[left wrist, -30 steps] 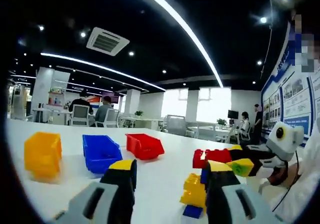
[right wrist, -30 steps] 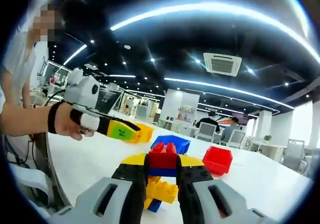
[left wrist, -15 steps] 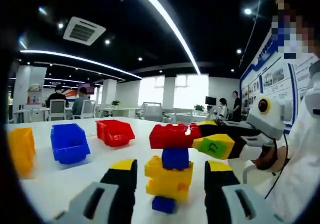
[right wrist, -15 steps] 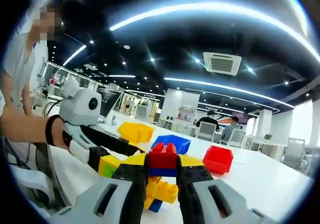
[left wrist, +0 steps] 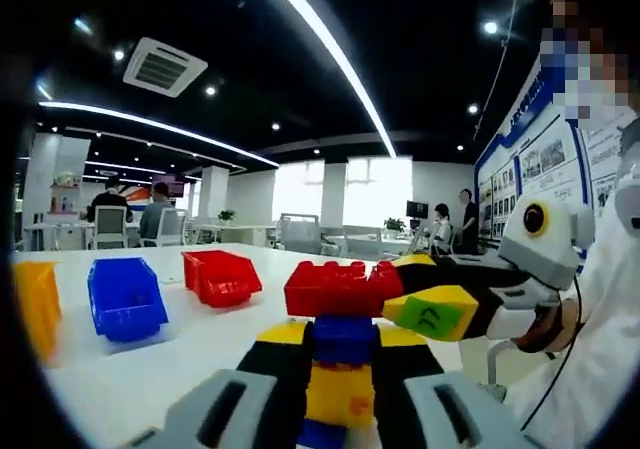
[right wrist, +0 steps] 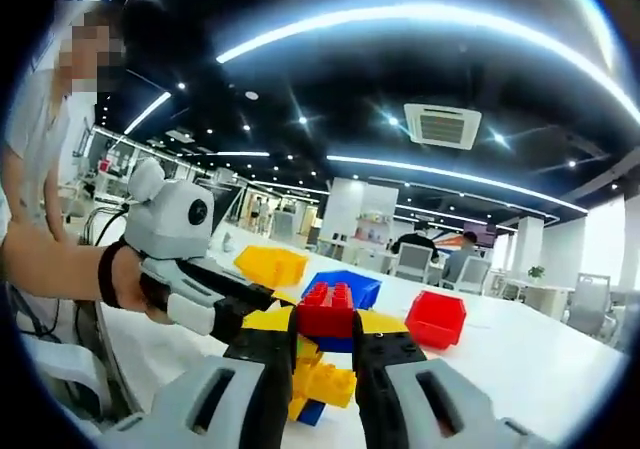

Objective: Take apart the toy blocks one by one and place each separated block into its matching bin, sorting the blocks by their type until all the connected pieces are disassembled and separated into the correct bins

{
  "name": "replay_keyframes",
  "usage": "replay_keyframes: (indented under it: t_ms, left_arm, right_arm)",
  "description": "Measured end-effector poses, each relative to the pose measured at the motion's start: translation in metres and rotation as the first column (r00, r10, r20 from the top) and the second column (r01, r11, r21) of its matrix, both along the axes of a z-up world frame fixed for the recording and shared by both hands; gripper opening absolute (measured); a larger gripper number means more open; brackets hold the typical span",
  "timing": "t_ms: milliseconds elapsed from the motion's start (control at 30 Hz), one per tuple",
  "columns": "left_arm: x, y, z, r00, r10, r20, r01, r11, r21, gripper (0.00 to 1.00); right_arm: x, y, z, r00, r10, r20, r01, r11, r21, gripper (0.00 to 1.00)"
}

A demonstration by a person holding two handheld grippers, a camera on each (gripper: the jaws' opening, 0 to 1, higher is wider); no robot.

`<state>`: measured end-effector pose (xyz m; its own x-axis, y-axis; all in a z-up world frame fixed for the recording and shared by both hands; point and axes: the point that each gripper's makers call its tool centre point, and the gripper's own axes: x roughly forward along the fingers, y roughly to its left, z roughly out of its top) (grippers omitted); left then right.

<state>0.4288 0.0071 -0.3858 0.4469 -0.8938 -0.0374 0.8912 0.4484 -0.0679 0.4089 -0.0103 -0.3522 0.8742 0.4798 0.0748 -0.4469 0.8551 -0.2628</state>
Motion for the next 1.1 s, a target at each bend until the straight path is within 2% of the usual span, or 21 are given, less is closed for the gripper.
replay_keyframes:
  t_ms: [67,167,300,433,467,500,533,567,633,867,1000,1100]
  left_arm:
    - [-0.001,0.000,0.002,1.000,-0.006,-0.009,0.006,1.000,-0.007,0.24]
    - [-0.003,0.001,0.004,1.000,-0.008,0.006,0.008,1.000,0.000,0.23]
    - [-0.002,0.003,0.004,0.999,-0.004,0.041,0.003,1.000,0.027,0.23]
    - [-0.002,0.005,0.004,0.998,-0.004,0.068,0.000,0.999,0.052,0.23]
    - [-0.005,0.004,-0.010,0.993,-0.035,0.112,0.016,0.986,0.169,0.23]
    - [-0.007,0.000,-0.004,0.993,-0.035,0.111,0.022,0.993,0.114,0.23]
    - [-0.007,-0.001,-0.003,0.994,-0.032,0.108,0.021,0.994,0.106,0.23]
    - [-0.006,0.000,-0.002,0.994,-0.030,0.105,0.018,0.994,0.108,0.23]
    - [-0.004,0.003,0.000,0.995,-0.025,0.097,0.016,0.996,0.088,0.23]
    - [0.001,0.010,0.007,0.999,-0.027,0.043,0.027,1.000,0.002,0.24]
    - [0.001,0.012,0.008,0.998,-0.034,0.044,0.035,0.999,-0.006,0.24]
    - [0.004,0.015,0.007,0.999,-0.034,0.033,0.034,0.999,-0.013,0.24]
  right_arm:
    - [-0.001,-0.001,0.001,1.000,0.006,-0.019,-0.005,1.000,0.022,0.22]
    - [-0.001,-0.002,0.002,0.999,0.015,-0.042,-0.013,0.998,0.056,0.22]
    - [0.001,-0.003,-0.005,0.986,0.056,-0.154,-0.031,0.986,0.163,0.22]
    - [0.005,-0.005,-0.007,0.972,0.095,-0.216,-0.042,0.971,0.237,0.22]
    - [0.005,-0.005,-0.004,0.967,0.116,-0.226,-0.047,0.956,0.290,0.22]
    - [0.005,-0.005,-0.002,0.952,0.154,-0.265,-0.053,0.934,0.353,0.22]
    - [0.009,-0.009,0.003,0.950,0.158,-0.270,-0.048,0.927,0.372,0.22]
    - [0.012,-0.011,0.005,0.956,0.145,-0.256,-0.050,0.938,0.344,0.22]
    - [0.012,-0.012,0.008,0.964,0.129,-0.231,-0.048,0.944,0.327,0.22]
    - [0.011,-0.018,0.014,0.977,0.101,-0.189,-0.043,0.956,0.291,0.22]
    - [0.011,-0.023,0.020,0.980,0.105,-0.169,-0.054,0.958,0.281,0.22]
    - [0.015,-0.031,0.026,0.987,0.084,-0.134,-0.051,0.971,0.236,0.22]
